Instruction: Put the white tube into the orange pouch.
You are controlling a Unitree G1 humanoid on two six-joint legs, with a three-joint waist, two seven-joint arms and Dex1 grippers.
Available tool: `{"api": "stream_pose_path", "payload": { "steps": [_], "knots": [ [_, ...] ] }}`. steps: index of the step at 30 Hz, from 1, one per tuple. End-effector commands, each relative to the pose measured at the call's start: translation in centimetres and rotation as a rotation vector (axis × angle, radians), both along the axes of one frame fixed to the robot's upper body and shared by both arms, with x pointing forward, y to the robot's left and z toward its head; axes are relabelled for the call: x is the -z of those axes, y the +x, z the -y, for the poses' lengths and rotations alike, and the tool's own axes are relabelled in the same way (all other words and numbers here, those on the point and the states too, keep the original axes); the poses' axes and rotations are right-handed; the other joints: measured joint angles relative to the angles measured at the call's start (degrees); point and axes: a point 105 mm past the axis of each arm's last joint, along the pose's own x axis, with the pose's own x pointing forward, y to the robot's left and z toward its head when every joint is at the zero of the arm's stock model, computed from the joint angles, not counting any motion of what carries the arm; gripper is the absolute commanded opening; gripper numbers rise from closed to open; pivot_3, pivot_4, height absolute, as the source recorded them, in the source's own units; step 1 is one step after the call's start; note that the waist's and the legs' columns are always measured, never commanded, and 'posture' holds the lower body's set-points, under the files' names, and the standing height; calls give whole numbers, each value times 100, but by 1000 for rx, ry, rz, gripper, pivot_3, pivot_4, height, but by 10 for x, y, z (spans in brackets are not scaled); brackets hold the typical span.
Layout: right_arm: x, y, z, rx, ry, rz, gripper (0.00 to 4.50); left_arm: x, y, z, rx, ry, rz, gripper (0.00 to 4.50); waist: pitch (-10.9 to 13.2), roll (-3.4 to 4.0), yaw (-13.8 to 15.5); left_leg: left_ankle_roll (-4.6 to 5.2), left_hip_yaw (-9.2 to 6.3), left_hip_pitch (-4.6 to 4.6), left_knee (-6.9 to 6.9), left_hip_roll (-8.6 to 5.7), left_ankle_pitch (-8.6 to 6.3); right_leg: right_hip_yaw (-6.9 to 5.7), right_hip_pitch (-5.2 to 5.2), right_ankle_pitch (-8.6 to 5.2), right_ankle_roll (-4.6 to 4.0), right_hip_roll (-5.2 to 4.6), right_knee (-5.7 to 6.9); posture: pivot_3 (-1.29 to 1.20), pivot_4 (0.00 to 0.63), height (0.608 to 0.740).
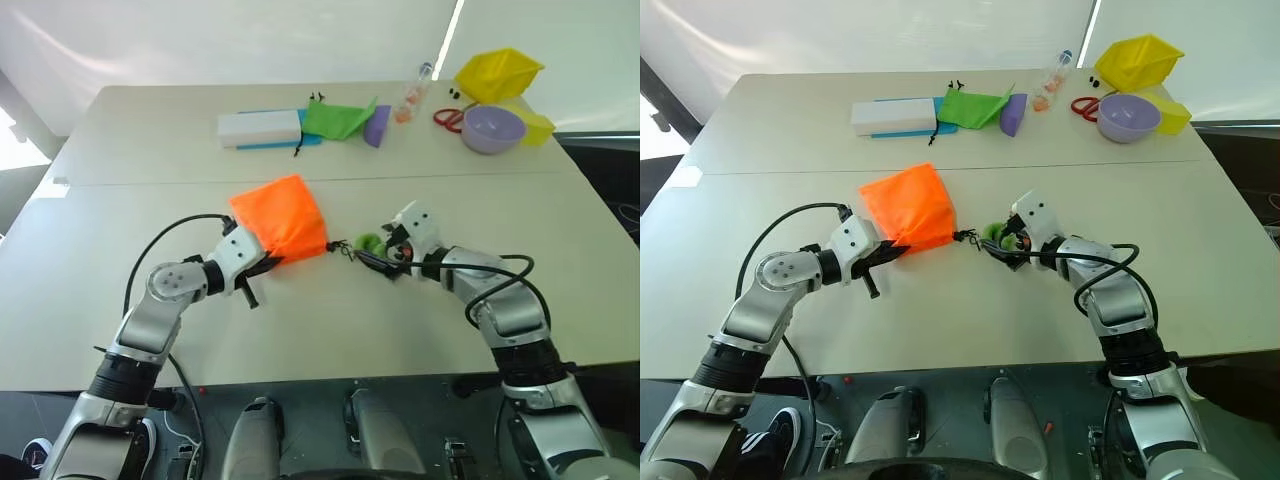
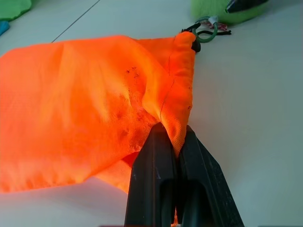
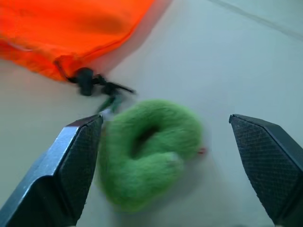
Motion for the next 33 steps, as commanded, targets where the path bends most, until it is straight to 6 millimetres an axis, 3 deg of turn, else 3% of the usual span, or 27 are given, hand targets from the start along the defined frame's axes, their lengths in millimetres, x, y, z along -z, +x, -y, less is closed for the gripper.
{"api": "stream_pose_path", "payload": {
  "steps": [1,5,9,14,17,19,21,26,33],
  "knots": [
    [-5,6,4,38,-28,46,4455,-9,1,2,14,-9,38,0,0,0,3,0,0,0,3,0,0,0,1,0,0,-1,0,0,150,740],
    [1,7,5,36,-53,28,4455,-7,-2,1,14,-5,34,0,0,0,21,0,1,0,4,-2,0,0,2,0,0,-3,-1,0,150,740],
    [12,4,9,29,-93,-1,2662,-7,-3,-1,7,-6,34,0,0,0,6,0,0,0,2,-1,0,0,1,0,0,-1,-1,0,150,740],
    [3,3,9,24,-61,12,23,-6,-3,-8,-15,-16,18,0,0,0,12,0,0,1,5,-1,0,0,3,0,0,-1,1,0,150,740],
    [-9,-3,6,-9,-15,32,23,-6,-6,-9,-1,-50,-23,0,0,0,14,0,0,1,7,-1,0,0,4,0,-1,-2,2,0,150,740],
    [-14,-6,7,-4,2,40,0,-9,-9,-10,21,-106,-64,578,0,0,15,0,-1,1,5,-1,0,0,3,0,0,-2,1,0,150,740],
    [-19,-12,10,2,29,41,0,-12,-10,-13,29,-108,-63,1332,0,0,17,0,-1,0,3,0,0,-1,2,-1,2,-1,1,0,150,740],
    [-27,-20,12,34,38,73,0,-11,-24,-15,129,-107,-127,4007,0,0,-4,0,-1,0,2,0,0,-1,2,-3,3,-1,1,0,150,740],
    [-17,-17,5,58,49,60,0,-46,-13,0,256,-213,-103,4007,0,-1,57,0,-4,0,10,-1,0,-3,4,0,-2,-2,2,0,150,740]
  ]
}}
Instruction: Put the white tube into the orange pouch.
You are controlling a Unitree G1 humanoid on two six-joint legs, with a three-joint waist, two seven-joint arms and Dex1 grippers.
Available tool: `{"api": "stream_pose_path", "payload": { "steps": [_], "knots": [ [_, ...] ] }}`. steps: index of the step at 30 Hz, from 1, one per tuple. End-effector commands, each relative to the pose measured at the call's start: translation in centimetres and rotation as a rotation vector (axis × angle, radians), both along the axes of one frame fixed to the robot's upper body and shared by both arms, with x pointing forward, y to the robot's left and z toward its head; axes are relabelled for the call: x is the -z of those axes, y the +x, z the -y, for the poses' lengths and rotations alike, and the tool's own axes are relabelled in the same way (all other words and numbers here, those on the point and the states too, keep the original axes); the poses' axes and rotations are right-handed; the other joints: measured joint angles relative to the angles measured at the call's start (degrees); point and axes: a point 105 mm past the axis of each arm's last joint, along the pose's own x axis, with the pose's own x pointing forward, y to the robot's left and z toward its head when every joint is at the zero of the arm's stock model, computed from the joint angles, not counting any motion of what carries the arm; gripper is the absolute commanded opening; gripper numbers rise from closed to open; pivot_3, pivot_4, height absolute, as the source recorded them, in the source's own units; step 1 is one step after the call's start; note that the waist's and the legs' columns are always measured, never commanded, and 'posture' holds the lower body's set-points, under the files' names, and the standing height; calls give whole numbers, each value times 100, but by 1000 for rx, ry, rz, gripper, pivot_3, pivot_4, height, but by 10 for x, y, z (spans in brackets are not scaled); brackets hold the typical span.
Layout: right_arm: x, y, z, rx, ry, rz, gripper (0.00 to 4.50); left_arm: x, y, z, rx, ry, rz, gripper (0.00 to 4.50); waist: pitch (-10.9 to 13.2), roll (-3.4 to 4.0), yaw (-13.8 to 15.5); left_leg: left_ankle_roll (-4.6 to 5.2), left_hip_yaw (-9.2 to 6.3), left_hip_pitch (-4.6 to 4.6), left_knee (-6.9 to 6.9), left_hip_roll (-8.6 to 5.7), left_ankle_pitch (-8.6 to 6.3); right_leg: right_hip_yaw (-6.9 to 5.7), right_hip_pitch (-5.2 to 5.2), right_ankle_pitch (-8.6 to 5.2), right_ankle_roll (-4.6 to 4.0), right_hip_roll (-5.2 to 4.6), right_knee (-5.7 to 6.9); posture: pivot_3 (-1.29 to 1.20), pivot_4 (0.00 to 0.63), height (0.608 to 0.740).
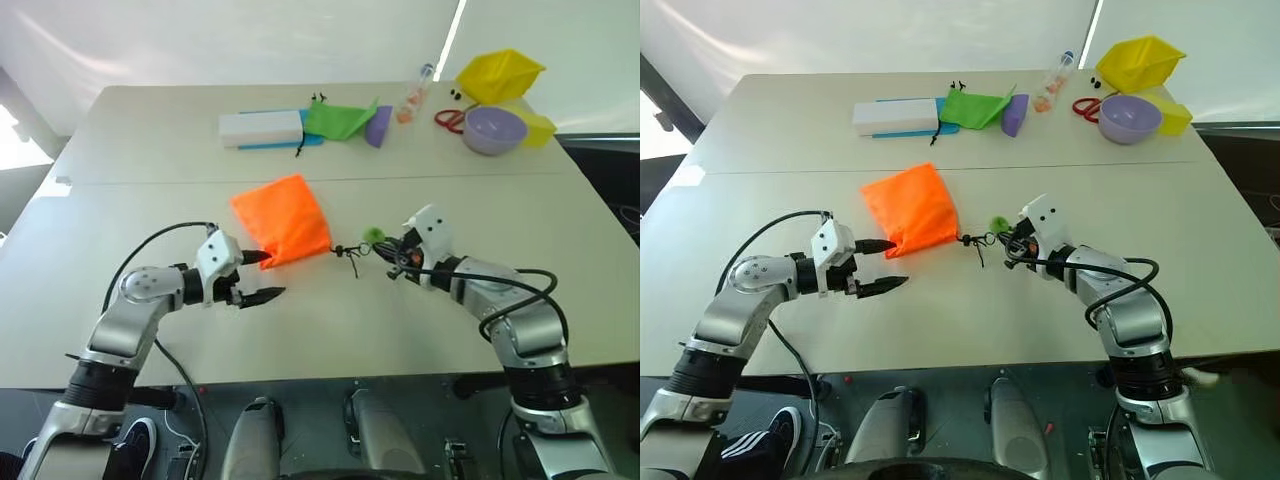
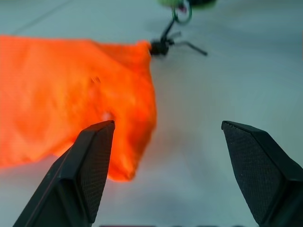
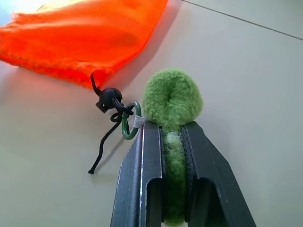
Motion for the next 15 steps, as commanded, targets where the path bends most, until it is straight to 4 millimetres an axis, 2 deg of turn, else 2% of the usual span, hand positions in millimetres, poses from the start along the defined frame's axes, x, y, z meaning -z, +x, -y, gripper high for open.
{"api": "stream_pose_path", "payload": {
  "steps": [1,5,8,10,15],
  "knots": [
    [-4,3,-6,-2,0,48,0,-26,4,13,114,-45,16,4007,0,0,11,0,0,0,1,0,0,0,1,0,0,1,0,0,150,740],
    [3,9,-9,15,-5,56,0,-29,17,36,253,19,-19,4007,0,0,75,0,3,0,2,-5,0,1,3,-1,2,1,-4,0,150,740],
    [6,11,-10,23,-7,61,0,-27,28,46,297,53,-22,4007,0,0,84,0,3,-3,-1,-5,0,2,3,-4,7,4,-5,0,150,740],
    [8,13,-7,45,-16,68,0,-25,40,64,333,71,-27,4007,0,0,107,1,2,-4,-2,-5,0,3,2,-5,10,7,-4,0,150,740],
    [9,16,-3,79,-21,82,0,-19,54,89,401,130,-15,4007,0,-1,109,1,-1,-10,4,-7,0,4,2,-5,11,8,-6,0,150,740]
  ]
}}
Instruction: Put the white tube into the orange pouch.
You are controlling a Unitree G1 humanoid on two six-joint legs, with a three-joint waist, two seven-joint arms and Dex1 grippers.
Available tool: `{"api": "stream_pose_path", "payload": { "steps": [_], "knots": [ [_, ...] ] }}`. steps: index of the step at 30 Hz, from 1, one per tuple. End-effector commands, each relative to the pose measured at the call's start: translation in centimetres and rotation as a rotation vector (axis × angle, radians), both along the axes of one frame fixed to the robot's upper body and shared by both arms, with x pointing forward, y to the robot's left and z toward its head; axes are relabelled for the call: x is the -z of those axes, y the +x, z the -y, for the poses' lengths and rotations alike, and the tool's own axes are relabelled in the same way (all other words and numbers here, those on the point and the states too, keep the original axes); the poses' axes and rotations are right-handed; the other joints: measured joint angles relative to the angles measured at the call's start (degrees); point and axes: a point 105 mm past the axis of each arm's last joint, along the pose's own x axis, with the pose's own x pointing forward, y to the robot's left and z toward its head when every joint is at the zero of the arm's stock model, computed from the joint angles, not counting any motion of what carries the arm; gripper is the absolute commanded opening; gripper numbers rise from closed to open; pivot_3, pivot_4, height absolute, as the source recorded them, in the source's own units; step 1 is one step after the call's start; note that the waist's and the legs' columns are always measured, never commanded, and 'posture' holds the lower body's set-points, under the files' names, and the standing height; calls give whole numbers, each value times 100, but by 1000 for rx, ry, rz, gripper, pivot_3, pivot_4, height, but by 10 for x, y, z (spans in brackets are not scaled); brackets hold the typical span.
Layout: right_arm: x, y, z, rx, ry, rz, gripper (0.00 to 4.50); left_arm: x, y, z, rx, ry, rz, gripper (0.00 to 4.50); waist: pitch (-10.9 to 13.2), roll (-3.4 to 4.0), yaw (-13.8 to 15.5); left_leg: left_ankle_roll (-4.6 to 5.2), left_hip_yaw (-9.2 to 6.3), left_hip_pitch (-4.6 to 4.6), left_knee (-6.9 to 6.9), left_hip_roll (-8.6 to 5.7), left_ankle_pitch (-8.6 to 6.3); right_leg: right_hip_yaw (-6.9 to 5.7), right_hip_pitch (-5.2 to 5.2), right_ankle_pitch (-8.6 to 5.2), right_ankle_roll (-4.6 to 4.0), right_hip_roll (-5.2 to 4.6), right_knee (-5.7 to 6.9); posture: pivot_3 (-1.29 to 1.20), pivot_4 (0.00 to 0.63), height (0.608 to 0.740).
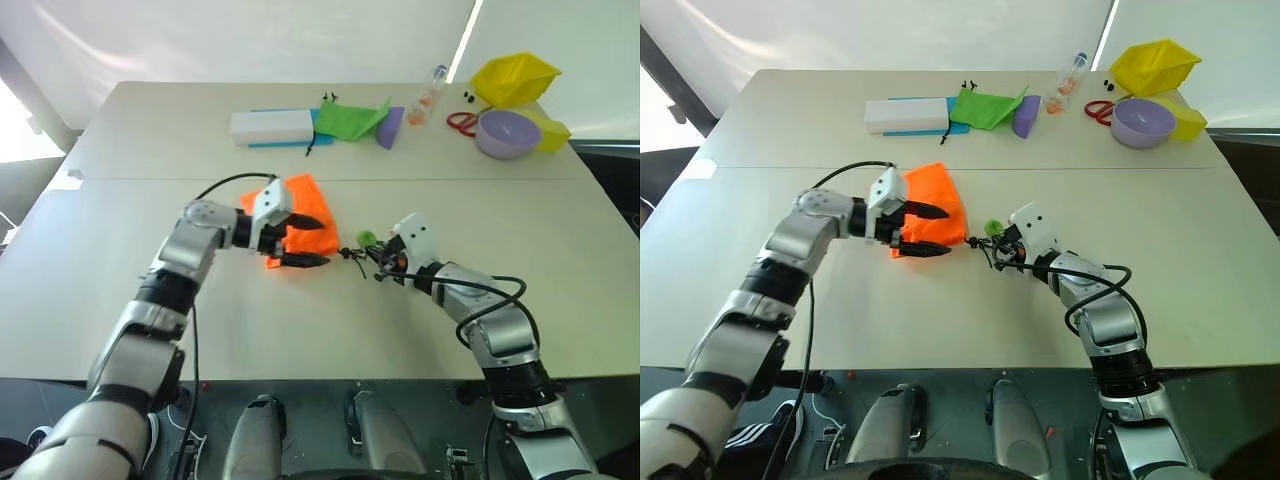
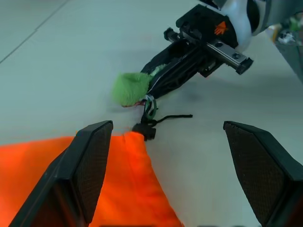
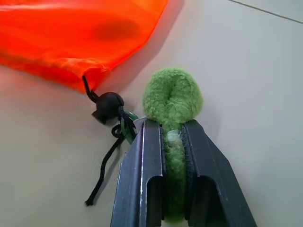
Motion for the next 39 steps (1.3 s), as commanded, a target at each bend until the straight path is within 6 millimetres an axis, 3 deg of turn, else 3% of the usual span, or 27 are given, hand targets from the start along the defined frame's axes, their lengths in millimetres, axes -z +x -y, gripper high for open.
{"api": "stream_pose_path", "payload": {
  "steps": [1,4,11,24,28,39],
  "knots": [
    [-11,3,2,21,10,57,0,-3,8,13,43,38,37,4007,0,0,-22,0,0,0,0,0,0,0,0,0,0,0,-2,0,150,740],
    [-12,4,3,41,10,69,0,3,12,21,67,107,19,4007,1,-1,-26,1,-3,0,-3,1,-1,0,-1,0,0,4,0,0,150,740],
    [-13,3,4,65,15,80,0,18,14,20,110,276,63,4007,1,-1,-20,3,-6,-1,-9,3,-2,0,-7,0,1,7,3,0,150,740],
    [-13,3,1,69,23,85,0,28,21,28,22,301,34,4007,1,-1,-30,3,-9,-4,-2,2,-2,0,-6,0,3,7,6,0,150,740],
    [-12,3,0,62,21,84,0,31,22,30,13,312,49,2706,1,-1,-27,3,-10,-3,-2,2,-2,-1,-6,1,3,7,8,0,150,740],
    [-13,5,-2,53,21,88,0,26,25,32,-19,273,30,2706,1,-1,-15,3,-10,-3,1,1,-2,-1,-4,1,3,7,9,0,150,740]
  ]
}}
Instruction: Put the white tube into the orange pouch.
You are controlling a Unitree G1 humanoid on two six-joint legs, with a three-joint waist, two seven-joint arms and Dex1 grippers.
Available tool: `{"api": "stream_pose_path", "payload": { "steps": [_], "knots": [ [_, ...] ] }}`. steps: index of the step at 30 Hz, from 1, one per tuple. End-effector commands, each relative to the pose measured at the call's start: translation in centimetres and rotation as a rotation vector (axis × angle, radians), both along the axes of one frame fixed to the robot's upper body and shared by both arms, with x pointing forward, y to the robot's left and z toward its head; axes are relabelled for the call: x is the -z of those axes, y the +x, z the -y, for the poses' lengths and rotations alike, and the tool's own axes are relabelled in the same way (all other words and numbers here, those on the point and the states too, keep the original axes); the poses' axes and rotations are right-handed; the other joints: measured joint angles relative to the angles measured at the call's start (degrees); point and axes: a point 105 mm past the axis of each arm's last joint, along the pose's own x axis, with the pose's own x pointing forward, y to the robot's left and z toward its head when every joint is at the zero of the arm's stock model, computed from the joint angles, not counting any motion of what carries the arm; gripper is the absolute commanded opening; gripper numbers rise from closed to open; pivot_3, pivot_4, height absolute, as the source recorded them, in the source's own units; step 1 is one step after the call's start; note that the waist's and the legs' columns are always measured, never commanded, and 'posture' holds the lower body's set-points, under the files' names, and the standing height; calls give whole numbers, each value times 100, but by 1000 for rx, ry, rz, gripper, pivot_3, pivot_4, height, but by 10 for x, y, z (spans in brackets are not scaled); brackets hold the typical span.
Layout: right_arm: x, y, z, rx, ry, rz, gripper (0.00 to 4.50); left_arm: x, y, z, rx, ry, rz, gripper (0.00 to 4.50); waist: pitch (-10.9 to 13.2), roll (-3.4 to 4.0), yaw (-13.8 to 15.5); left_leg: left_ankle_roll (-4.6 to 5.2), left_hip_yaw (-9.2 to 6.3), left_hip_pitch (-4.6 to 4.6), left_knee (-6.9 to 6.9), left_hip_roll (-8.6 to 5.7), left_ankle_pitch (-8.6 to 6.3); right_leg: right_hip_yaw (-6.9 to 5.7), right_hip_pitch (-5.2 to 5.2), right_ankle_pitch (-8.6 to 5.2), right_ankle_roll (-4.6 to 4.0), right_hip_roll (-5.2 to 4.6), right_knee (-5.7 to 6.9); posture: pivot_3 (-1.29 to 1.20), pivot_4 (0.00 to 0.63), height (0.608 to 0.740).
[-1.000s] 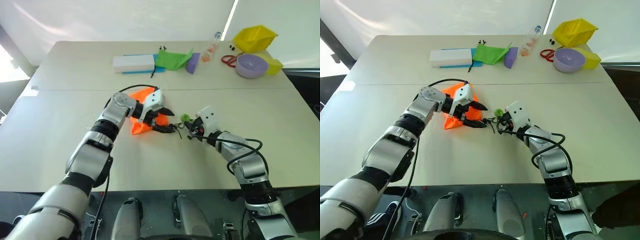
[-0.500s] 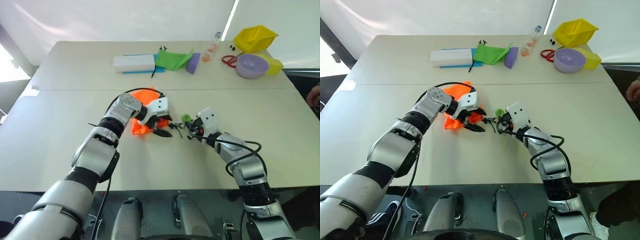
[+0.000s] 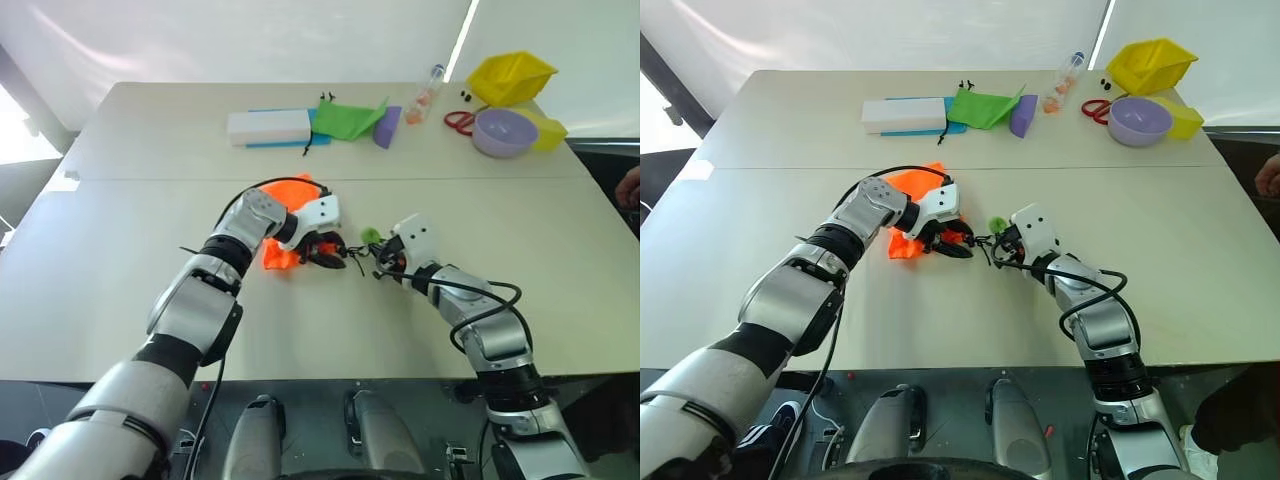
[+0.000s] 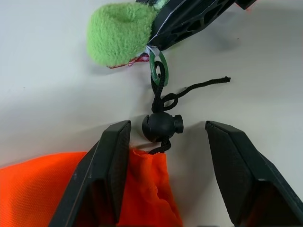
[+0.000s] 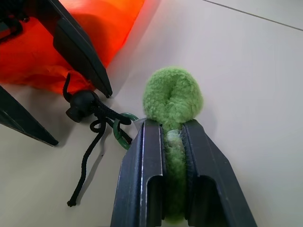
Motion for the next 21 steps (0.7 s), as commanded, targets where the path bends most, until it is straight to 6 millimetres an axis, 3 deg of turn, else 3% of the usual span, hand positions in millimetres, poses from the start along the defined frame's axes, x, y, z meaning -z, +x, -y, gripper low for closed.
{"api": "stream_pose_path", "payload": {
  "steps": [1,4,5,12,16,21],
  "knots": [
    [-17,2,-3,-12,10,65,0,-9,3,3,-11,-26,12,2706,0,0,1,0,0,0,0,0,0,0,0,0,0,0,0,0,150,740],
    [-17,1,-3,-12,11,64,0,-7,1,5,3,-20,17,1893,0,0,1,0,0,0,-1,0,0,0,0,6,11,0,0,0,150,740],
    [-17,1,-3,-11,12,64,0,-5,1,5,16,-9,32,1442,0,0,1,0,0,0,-1,0,0,0,0,6,12,0,0,0,150,740],
    [-18,1,-1,-8,8,68,0,-3,0,4,17,-4,23,1442,0,0,1,0,0,0,0,0,0,0,0,7,12,0,0,0,150,740],
    [-19,2,-3,-16,4,69,0,-3,-1,5,21,-5,28,204,0,0,1,0,0,0,0,0,0,0,0,7,13,0,1,0,150,740],
    [-19,2,-4,-20,8,70,0,-1,-2,4,36,10,29,204,0,0,1,0,0,0,0,0,0,0,0,8,15,0,1,0,150,740]
  ]
}}
